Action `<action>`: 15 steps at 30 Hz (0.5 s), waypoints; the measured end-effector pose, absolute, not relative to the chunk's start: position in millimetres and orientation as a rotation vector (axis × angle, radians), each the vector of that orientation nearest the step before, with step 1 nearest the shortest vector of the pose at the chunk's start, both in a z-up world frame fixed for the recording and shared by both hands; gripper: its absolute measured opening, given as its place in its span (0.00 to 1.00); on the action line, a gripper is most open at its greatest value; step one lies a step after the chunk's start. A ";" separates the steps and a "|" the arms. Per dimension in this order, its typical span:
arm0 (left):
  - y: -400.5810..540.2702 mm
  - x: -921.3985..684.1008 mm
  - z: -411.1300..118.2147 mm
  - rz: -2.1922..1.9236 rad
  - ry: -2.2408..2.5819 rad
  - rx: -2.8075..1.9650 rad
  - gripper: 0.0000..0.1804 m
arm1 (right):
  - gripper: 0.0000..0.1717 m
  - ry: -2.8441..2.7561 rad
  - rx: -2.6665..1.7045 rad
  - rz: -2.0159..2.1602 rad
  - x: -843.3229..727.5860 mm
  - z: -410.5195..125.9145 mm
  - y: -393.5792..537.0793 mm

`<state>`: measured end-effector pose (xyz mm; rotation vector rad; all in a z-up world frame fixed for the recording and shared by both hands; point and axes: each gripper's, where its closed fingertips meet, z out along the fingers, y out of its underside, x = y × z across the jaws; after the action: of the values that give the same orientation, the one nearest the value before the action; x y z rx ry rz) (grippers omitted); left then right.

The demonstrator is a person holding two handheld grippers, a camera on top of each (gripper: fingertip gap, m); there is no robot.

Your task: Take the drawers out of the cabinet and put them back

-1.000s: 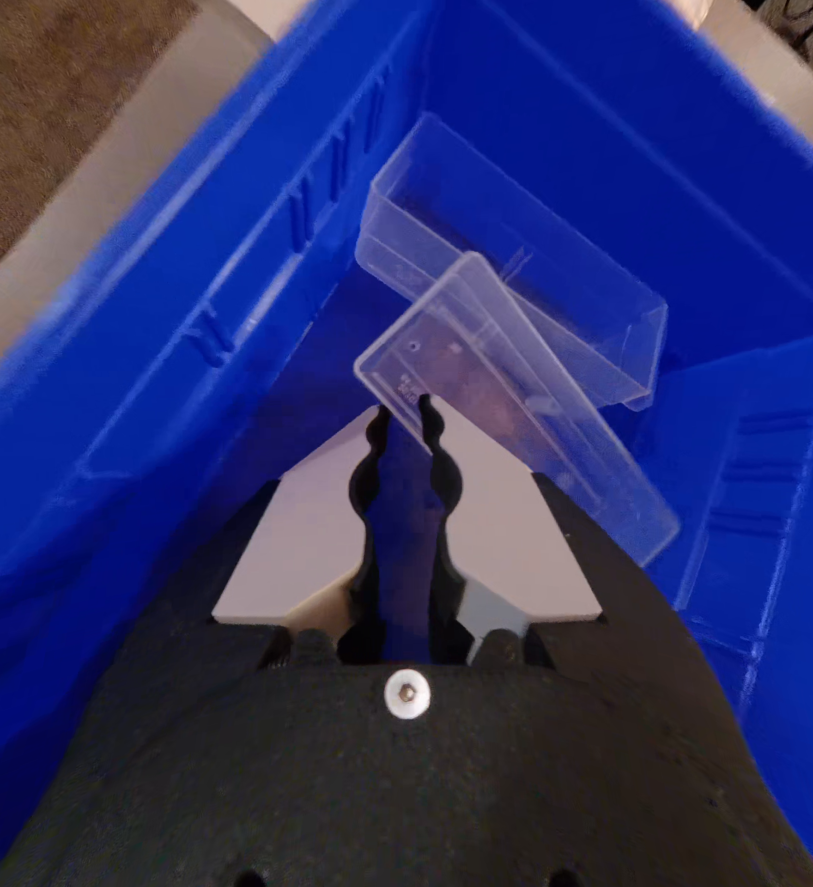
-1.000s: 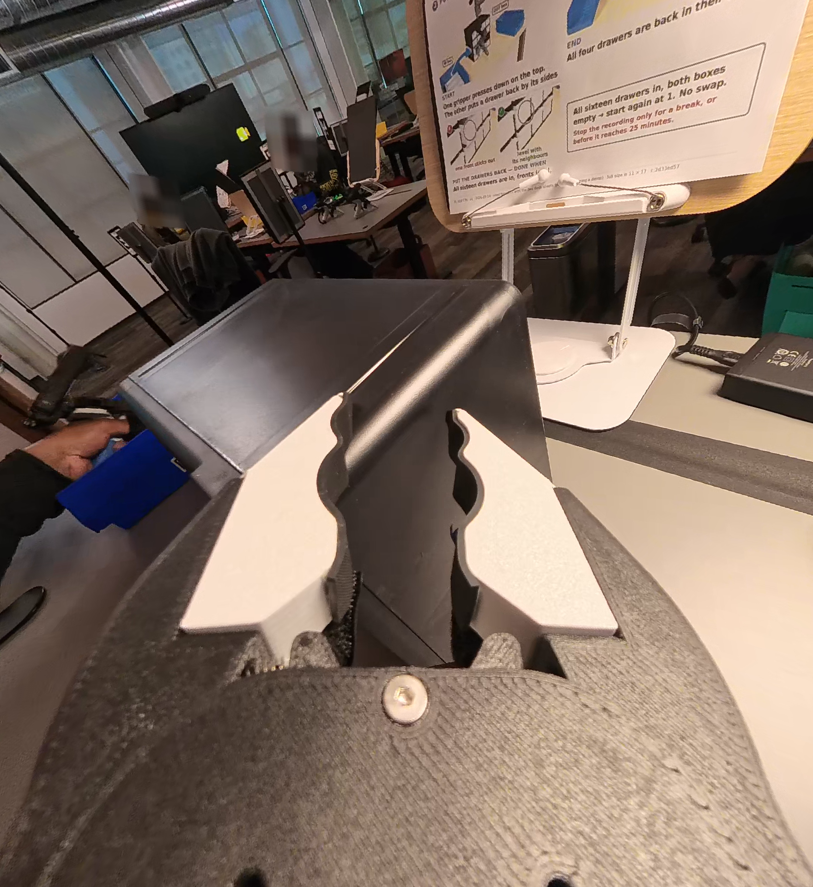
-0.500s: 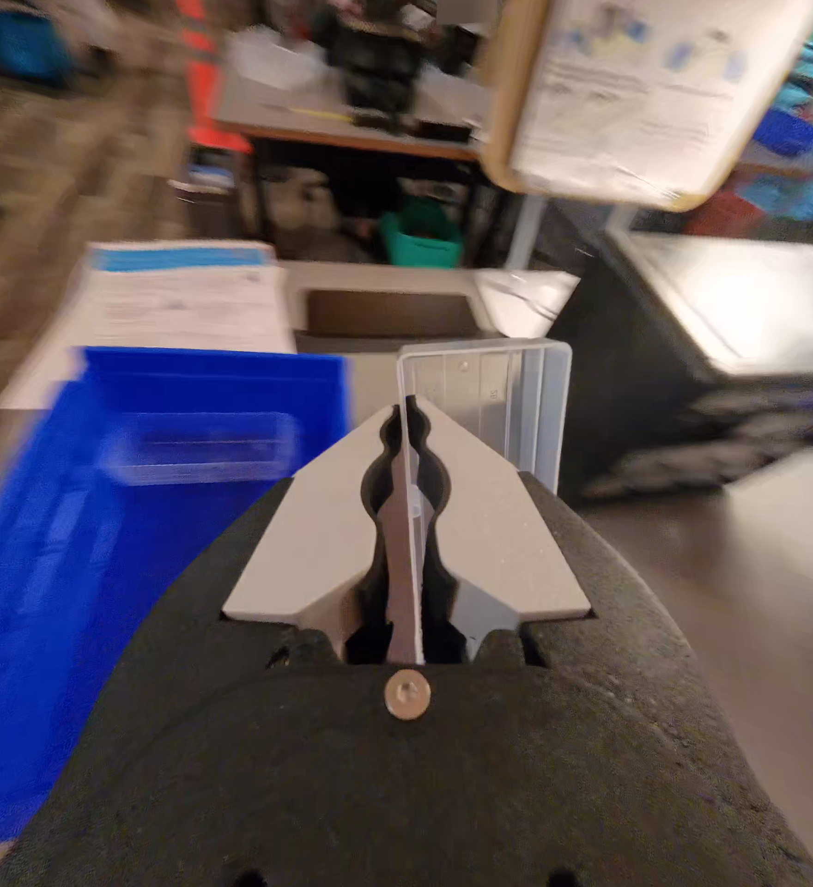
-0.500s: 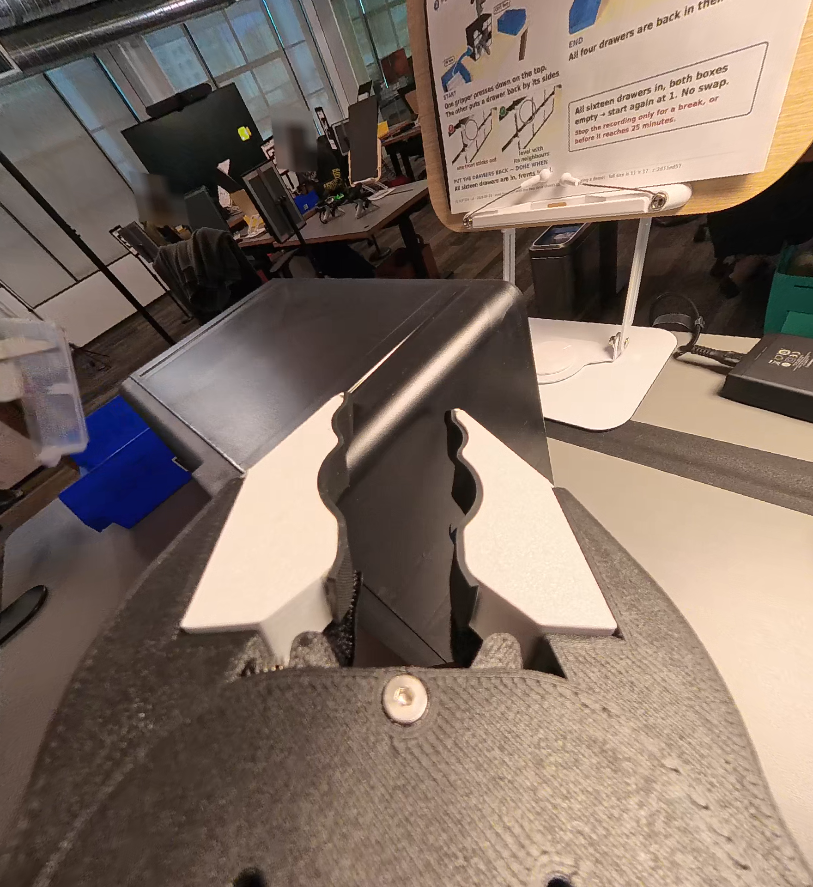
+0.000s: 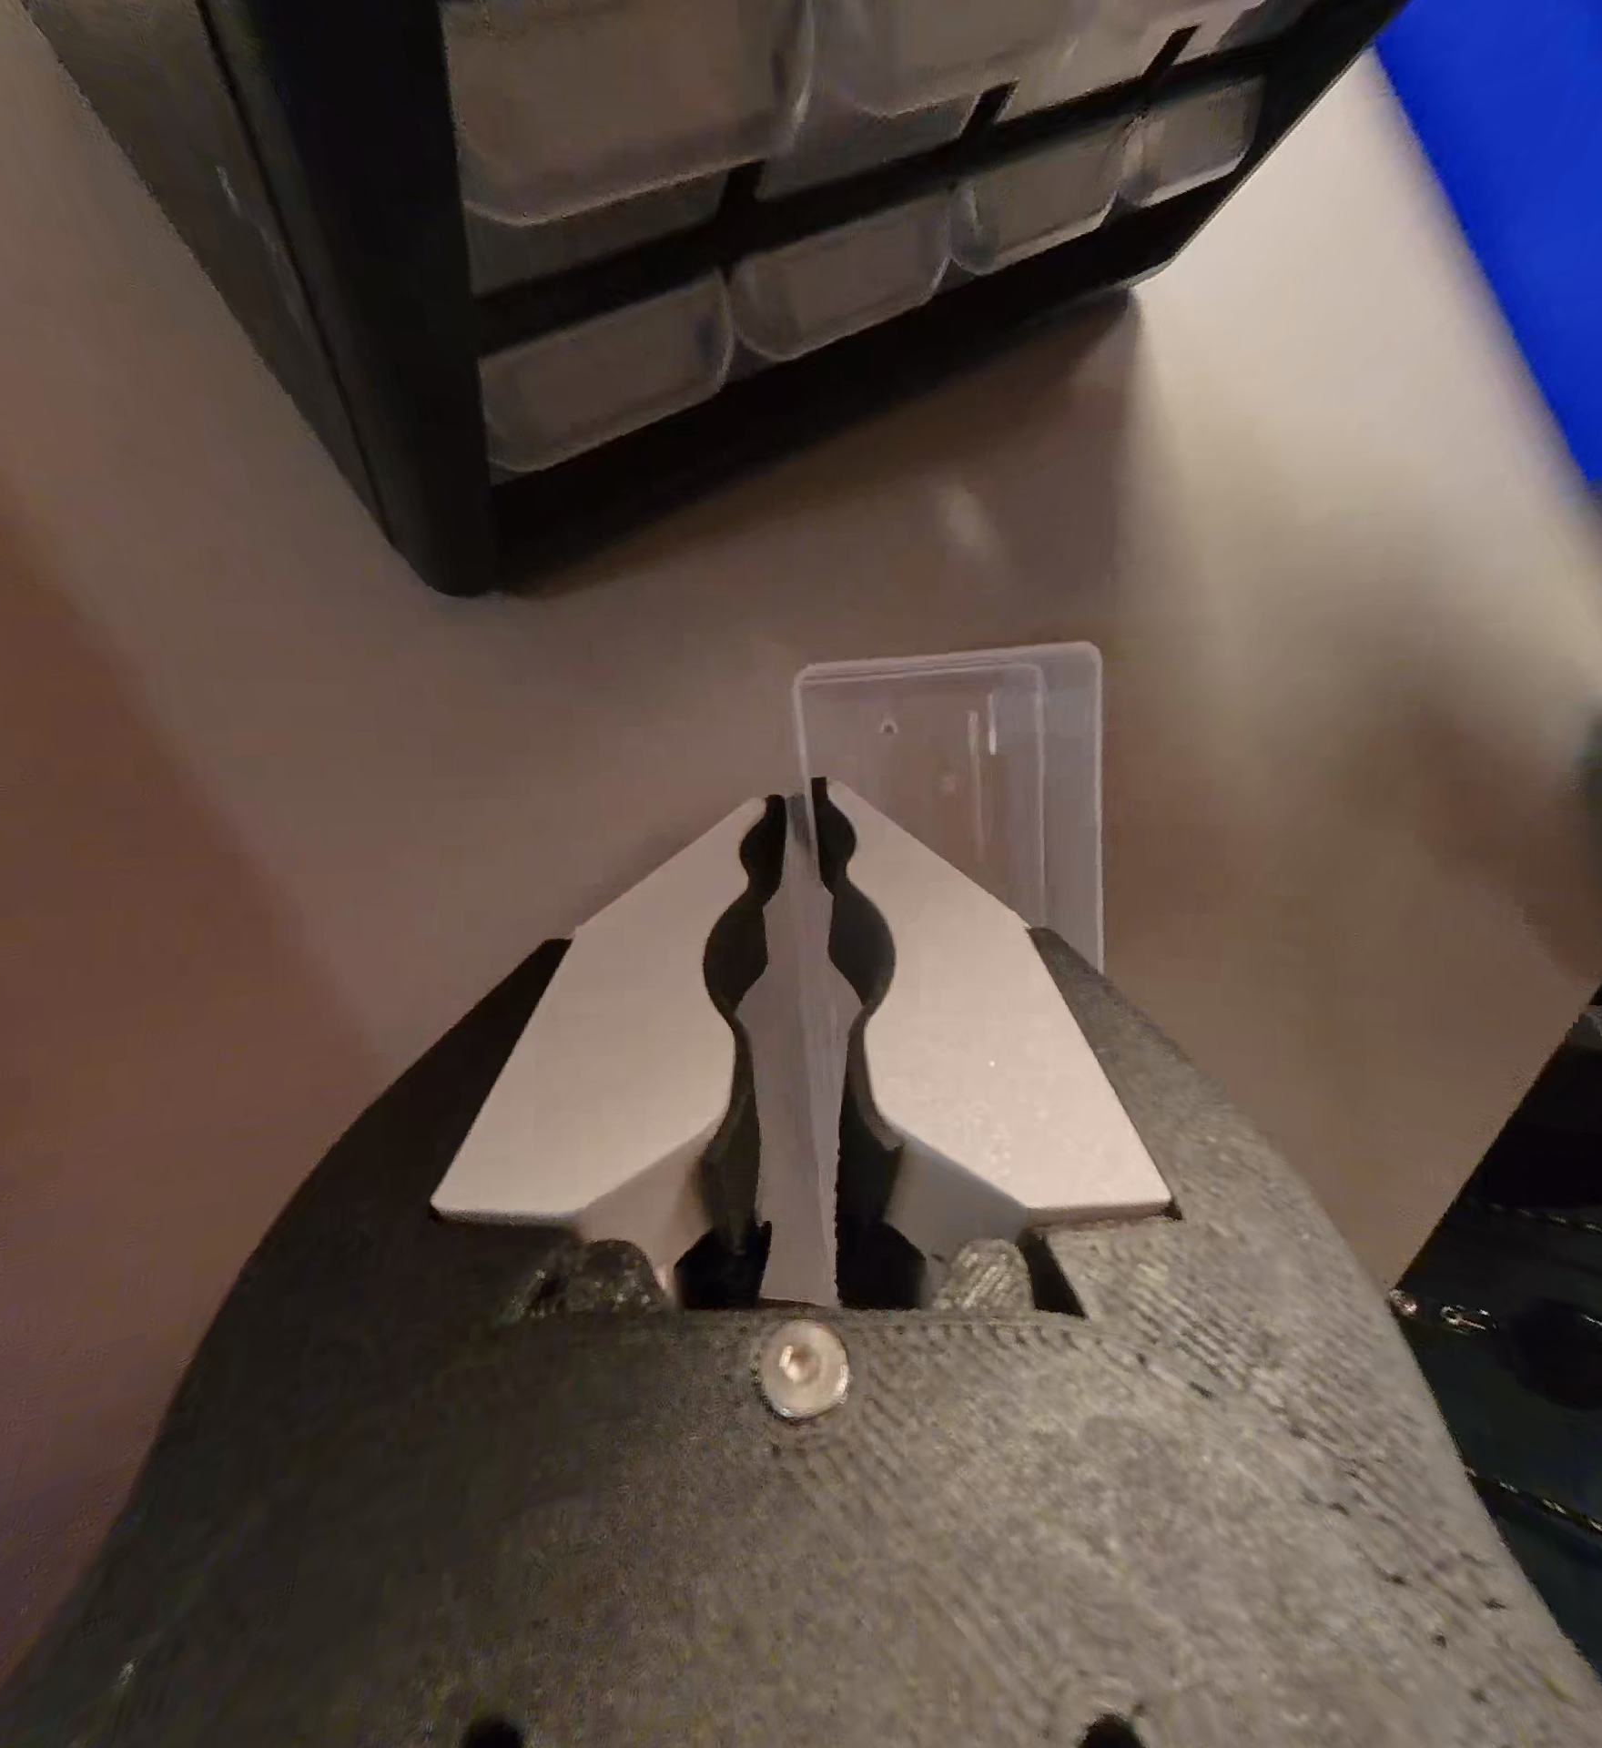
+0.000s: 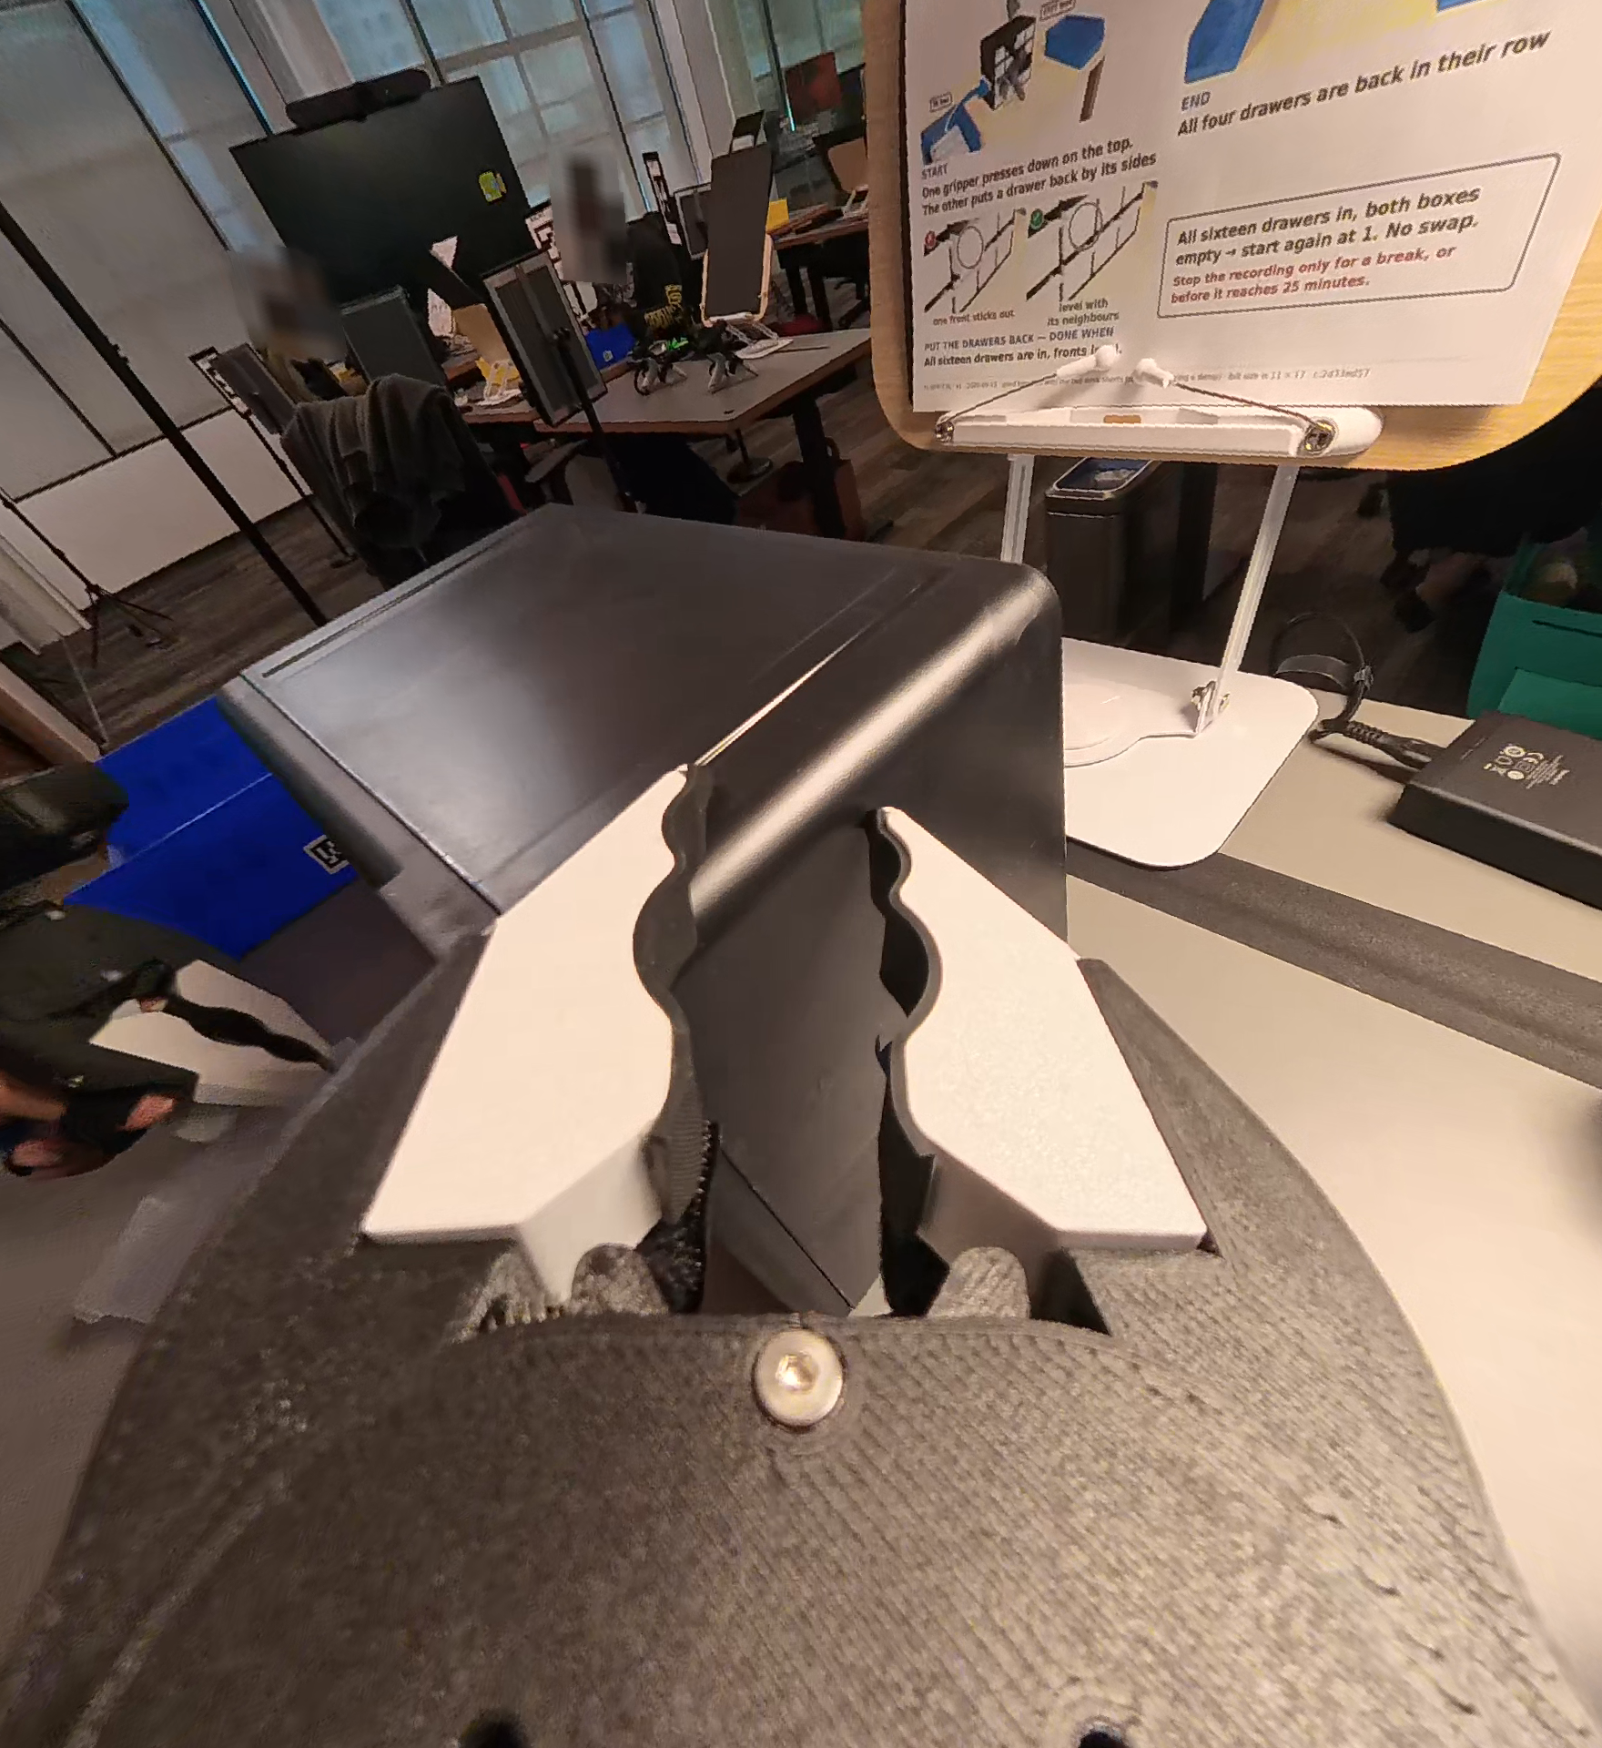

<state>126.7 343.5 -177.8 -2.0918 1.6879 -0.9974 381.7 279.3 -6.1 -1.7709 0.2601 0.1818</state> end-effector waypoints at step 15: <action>277.1 40.0 -152.1 -0.915 2.455 -0.893 0.28 | 0.22 0.263 -1.766 0.196 381.7 -5.8 279.6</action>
<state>40.0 277.1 -152.1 -0.8926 2.4549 -0.9148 381.7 279.6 -5.8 -1.7661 0.2631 0.1960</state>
